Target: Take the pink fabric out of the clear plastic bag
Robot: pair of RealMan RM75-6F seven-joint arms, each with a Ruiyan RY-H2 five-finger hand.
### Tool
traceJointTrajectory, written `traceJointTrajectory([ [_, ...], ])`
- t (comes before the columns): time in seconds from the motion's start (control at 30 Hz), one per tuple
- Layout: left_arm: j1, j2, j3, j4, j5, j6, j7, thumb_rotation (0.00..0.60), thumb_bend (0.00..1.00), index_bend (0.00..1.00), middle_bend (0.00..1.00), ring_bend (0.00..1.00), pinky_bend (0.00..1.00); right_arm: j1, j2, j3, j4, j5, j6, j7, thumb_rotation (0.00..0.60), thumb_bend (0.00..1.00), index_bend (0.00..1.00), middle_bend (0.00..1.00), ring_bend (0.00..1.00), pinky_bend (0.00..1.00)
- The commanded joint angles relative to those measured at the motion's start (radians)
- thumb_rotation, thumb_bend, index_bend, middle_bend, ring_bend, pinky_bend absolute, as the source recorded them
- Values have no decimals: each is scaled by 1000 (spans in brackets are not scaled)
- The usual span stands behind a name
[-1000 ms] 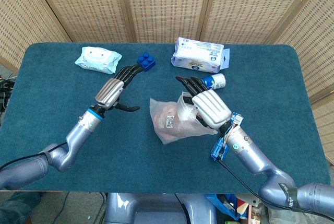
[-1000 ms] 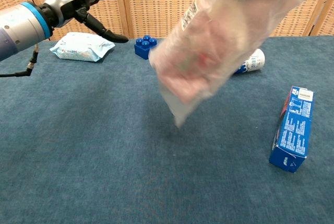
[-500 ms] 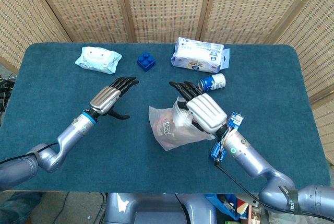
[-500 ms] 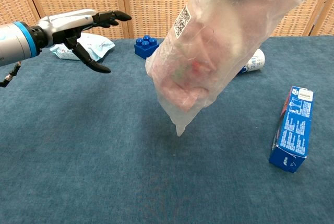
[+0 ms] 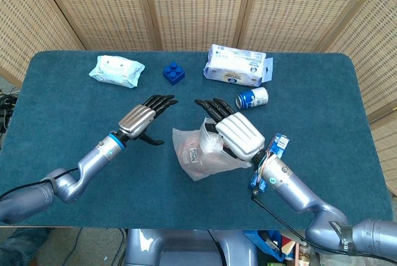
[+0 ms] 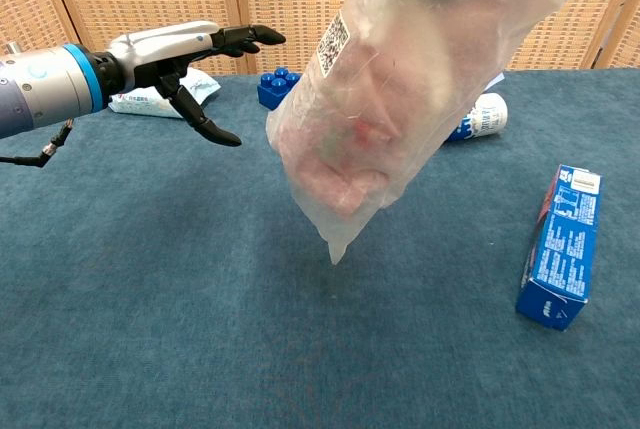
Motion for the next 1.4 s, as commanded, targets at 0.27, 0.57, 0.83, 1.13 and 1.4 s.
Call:
traceJointTrajectory([
  [0.27,-52,17,-20,-66,-48,-105,104,600,206,230,0,0,0,8,-6,2,-3,11,-6,-8,600,752,857,0,0,0],
  [0.57,-69,-20,-34,-70,-77,-129,136,600,383,337,0,0,0,11,-15,-2,4,16,-9,-8,600,752,857,0,0,0],
  [0.83,-71,-29,-33,-72,-86,-139,153,600,401,432,0,0,0,10,-16,-2,10,11,-10,2,600,751,858,0,0,0],
  [1.13,-63,-45,-37,-61,-95,-123,164,600,579,657,0,0,0,6,-14,-5,16,10,-10,9,600,752,857,0,0,0],
  [1.4,-37,-18,-28,-58,-92,-99,156,600,627,692,0,0,0,-7,-15,-12,34,4,-2,23,600,752,857,0,0,0],
])
